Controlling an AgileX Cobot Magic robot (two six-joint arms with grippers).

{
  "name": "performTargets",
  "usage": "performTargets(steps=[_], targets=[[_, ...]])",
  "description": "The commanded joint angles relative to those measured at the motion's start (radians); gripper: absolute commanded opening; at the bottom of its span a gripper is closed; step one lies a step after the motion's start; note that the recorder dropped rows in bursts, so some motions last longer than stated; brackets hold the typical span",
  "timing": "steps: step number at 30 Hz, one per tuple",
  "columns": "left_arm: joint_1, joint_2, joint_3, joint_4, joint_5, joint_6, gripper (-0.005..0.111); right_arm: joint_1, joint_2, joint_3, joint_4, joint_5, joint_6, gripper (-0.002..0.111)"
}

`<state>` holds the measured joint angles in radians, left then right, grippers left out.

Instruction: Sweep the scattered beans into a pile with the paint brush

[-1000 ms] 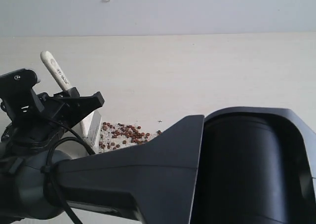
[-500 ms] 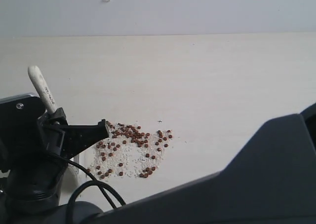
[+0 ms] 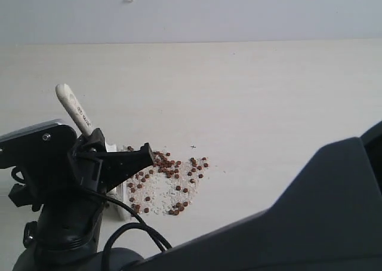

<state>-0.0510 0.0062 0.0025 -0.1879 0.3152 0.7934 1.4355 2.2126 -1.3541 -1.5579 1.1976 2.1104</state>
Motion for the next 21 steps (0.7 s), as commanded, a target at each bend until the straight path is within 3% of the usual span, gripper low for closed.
performTargets(steps=[1, 10, 15, 21], targets=[[0.001, -0.006, -0.002, -0.010, -0.007, -0.007, 0.000, 0.006, -0.026, 0.004, -0.069, 0.023, -0.015, 0.000], [0.001, -0.006, -0.002, -0.010, -0.007, -0.007, 0.000, 0.051, -0.104, 0.004, -0.099, 0.012, 0.013, 0.000], [0.001, -0.006, -0.002, -0.010, -0.007, -0.007, 0.000, 0.059, -0.083, 0.004, -0.064, -0.206, 0.013, 0.000], [0.001, -0.006, -0.002, -0.010, -0.007, -0.007, 0.000, 0.059, -0.036, 0.004, -0.036, -0.173, 0.013, 0.000]])
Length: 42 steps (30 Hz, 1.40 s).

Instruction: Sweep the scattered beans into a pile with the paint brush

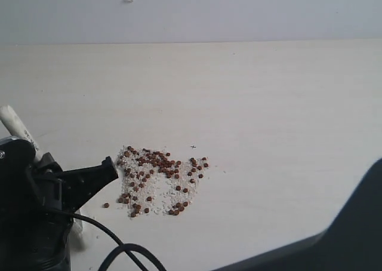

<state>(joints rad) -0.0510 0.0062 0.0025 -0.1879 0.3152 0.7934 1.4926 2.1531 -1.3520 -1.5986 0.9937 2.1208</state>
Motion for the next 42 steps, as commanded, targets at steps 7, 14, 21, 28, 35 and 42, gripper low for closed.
performTargets(steps=[7, 14, 21, 28, 35, 42], targets=[[0.001, -0.006, -0.002, -0.010, -0.007, -0.007, 0.000, 0.000, 0.039, 0.002, 0.038, 0.227, -0.061, 0.000], [0.001, -0.006, -0.002, -0.010, -0.007, -0.007, 0.000, -0.006, 0.041, 0.002, 0.019, 0.227, -0.078, 0.000], [0.001, -0.006, -0.002, -0.010, -0.007, -0.007, 0.000, 0.008, -0.028, 0.004, -0.019, 0.227, -0.203, 0.000], [0.001, -0.006, -0.002, -0.010, -0.007, -0.007, 0.000, -0.031, -0.312, 0.177, -0.108, -0.129, -0.446, 0.000], [0.001, -0.006, -0.002, -0.010, -0.007, -0.007, 0.000, -0.272, -0.626, 0.402, -0.146, -0.846, -0.505, 0.000], [0.001, -0.006, -0.002, -0.010, -0.007, -0.007, 0.000, -0.469, -0.705, 0.508, -0.146, -1.431, -0.720, 0.000]])
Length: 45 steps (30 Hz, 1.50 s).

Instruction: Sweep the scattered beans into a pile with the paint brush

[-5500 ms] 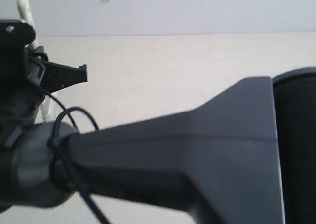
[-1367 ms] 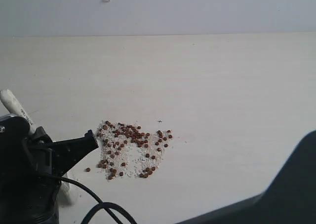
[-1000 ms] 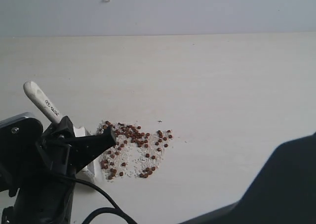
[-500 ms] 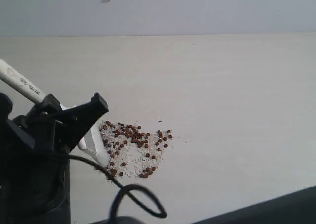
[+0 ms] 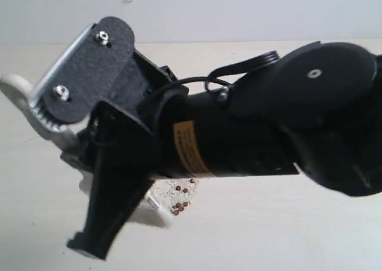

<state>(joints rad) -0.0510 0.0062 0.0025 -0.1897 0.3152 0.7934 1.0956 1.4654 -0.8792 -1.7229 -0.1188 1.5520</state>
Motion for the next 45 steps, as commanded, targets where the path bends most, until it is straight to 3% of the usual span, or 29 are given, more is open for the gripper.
performTargets(steps=[1, 8, 13, 17, 30, 45], targets=[[0.001, -0.006, -0.002, -0.008, -0.007, -0.007, 0.000, -0.088, -0.012, 0.040, -0.022, -0.401, -0.217, 0.000], [0.001, -0.006, -0.002, -0.008, -0.007, -0.007, 0.000, -0.223, 0.075, 0.104, 0.341, -0.635, -0.622, 0.000], [0.001, -0.006, -0.002, -0.008, -0.007, -0.007, 0.000, -0.330, 0.195, 0.115, 0.379, -0.849, -0.727, 0.000], [0.001, -0.006, -0.002, -0.008, -0.007, -0.007, 0.000, -0.385, 0.285, 0.115, 0.399, -0.904, -0.767, 0.000], [0.001, -0.006, -0.002, -0.008, -0.007, -0.007, 0.000, -0.503, 0.425, 0.103, 0.518, -0.902, -0.927, 0.000], [0.001, -0.006, -0.002, -0.008, -0.007, -0.007, 0.000, -0.514, 0.540, -0.150, 0.574, -0.743, -0.879, 0.000]])
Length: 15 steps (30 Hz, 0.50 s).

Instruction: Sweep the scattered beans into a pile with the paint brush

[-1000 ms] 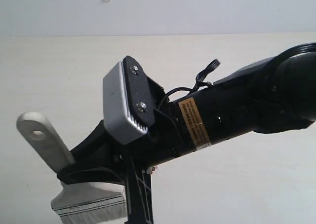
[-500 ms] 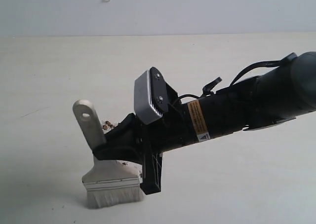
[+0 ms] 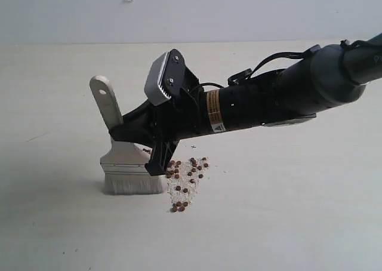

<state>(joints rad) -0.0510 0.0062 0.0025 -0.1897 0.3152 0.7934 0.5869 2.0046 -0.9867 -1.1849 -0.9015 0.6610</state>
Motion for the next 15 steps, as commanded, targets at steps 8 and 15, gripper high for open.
performTargets(steps=[8, 15], targets=[[0.001, -0.006, -0.002, -0.008, -0.007, -0.007, 0.000, -0.005, -0.161, -0.053, -0.132, 0.041, 0.271, 0.000], [0.001, -0.006, -0.002, -0.008, -0.007, -0.009, 0.000, 0.172, -0.492, 0.050, -0.235, 1.096, 0.603, 0.000]])
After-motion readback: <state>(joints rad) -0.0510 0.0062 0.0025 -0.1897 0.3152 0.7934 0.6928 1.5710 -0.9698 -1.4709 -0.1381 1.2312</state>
